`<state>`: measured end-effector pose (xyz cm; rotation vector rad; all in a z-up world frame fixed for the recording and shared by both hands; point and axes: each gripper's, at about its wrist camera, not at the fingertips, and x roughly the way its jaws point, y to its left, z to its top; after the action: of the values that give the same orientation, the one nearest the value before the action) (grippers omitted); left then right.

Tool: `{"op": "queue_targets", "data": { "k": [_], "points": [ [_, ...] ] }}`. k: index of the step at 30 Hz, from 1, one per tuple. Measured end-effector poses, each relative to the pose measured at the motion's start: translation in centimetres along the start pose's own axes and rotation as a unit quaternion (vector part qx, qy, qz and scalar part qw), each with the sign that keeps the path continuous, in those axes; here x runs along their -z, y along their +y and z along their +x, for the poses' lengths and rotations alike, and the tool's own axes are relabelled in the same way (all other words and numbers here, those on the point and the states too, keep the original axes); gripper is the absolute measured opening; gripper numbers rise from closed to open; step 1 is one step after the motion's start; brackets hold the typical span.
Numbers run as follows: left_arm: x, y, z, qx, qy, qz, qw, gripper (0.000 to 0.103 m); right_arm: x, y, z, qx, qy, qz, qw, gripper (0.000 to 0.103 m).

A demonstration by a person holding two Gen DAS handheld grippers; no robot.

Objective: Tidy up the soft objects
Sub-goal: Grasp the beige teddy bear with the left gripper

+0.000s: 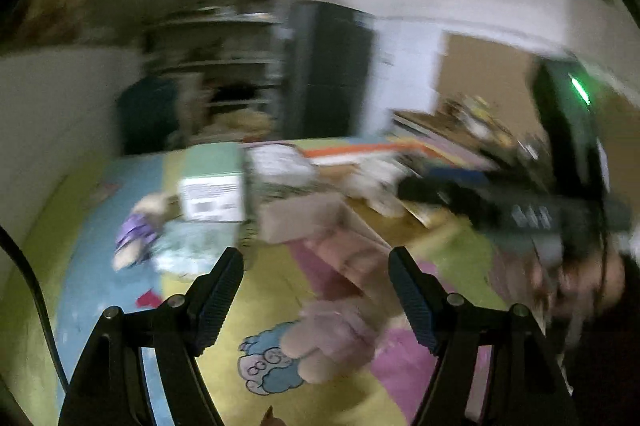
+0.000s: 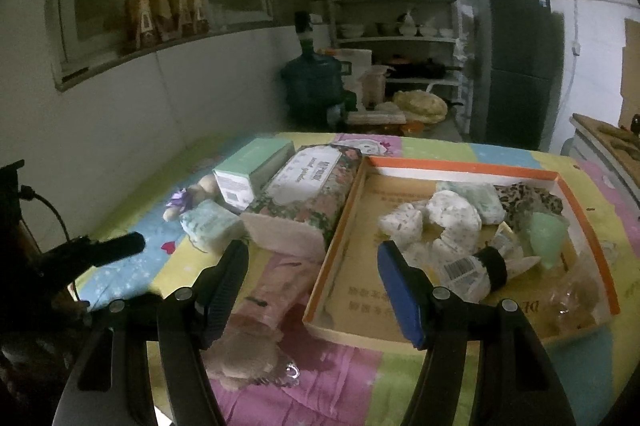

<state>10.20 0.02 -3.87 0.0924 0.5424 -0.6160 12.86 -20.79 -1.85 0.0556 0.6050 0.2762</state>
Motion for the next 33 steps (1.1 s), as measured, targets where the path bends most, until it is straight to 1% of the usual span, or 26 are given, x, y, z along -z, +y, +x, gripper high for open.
{"op": "queue_targets", "data": {
  "k": [2, 5, 7, 10, 14, 16, 17, 19, 21, 24, 28, 30, 33],
  "points": [
    [0.5, -1.2, 0.7, 0.028, 0.018, 0.064, 0.9974, 0.074, 0.1, -0.1, 0.0, 0.004, 0.002, 0.002, 1.0, 0.069],
    [1.3, -2.5, 1.9, 0.055, 0.045, 0.124, 0.9897, 0.075, 0.2, -0.2, 0.0, 0.008, 0.004, 0.004, 1.0, 0.069],
    [1.8, -2.9, 2.7, 0.068, 0.064, 0.15, 0.9843, 0.074, 0.3, -0.2, 0.0, 0.011, 0.004, 0.004, 1.0, 0.069],
    [2.2, -3.1, 3.9, 0.086, 0.083, 0.165, 0.9789, 0.074, 0.3, -0.4, -0.1, 0.018, 0.004, 0.006, 1.0, 0.069],
    [2.4, -3.2, 5.0, 0.103, 0.101, 0.169, 0.9749, 0.071, 0.4, -0.9, -0.2, 0.028, 0.003, 0.011, 1.0, 0.069],
    [2.5, -2.9, 5.3, 0.11, 0.105, 0.166, 0.9744, 0.059, 0.4, -1.1, -0.2, 0.031, 0.002, 0.014, 0.999, 0.069],
    [2.5, -2.9, 5.5, 0.107, 0.107, 0.164, 0.9749, 0.048, 0.4, -1.3, -0.2, 0.031, 0.002, 0.015, 0.999, 0.069],
    [2.7, -2.8, 5.5, 0.11, 0.106, 0.157, 0.9758, 0.046, 0.4, -1.4, -0.1, 0.031, 0.003, 0.018, 0.999, 0.069],
    [3.0, -2.7, 5.1, 0.114, 0.102, 0.149, 0.9768, 0.041, 0.4, -1.3, 0.0, 0.029, 0.005, 0.017, 0.999, 0.069],
    [3.3, -2.5, 4.1, 0.12, 0.1, 0.127, 0.9795, 0.039, 0.5, -1.1, 0.3, 0.018, 0.01, 0.018, 1.0, 0.069],
    [3.9, -2.1, 1.2, 0.132, 0.079, 0.091, 0.9839, 0.038, 0.8, -0.6, 1.1, -0.016, 0.023, 0.026, 0.999, 0.069],
    [4.0, -2.0, -0.4, 0.134, 0.07, 0.086, 0.9848, 0.038, 1.0, 0.0, 1.6, -0.028, 0.028, 0.025, 0.999, 0.069],
    [4.2, -1.7, -2.8, 0.124, 0.057, 0.084, 0.9871, 0.038, 1.4, 1.3, 2.2, -0.042, 0.032, 0.023, 0.998, 0.069]
  ]
}}
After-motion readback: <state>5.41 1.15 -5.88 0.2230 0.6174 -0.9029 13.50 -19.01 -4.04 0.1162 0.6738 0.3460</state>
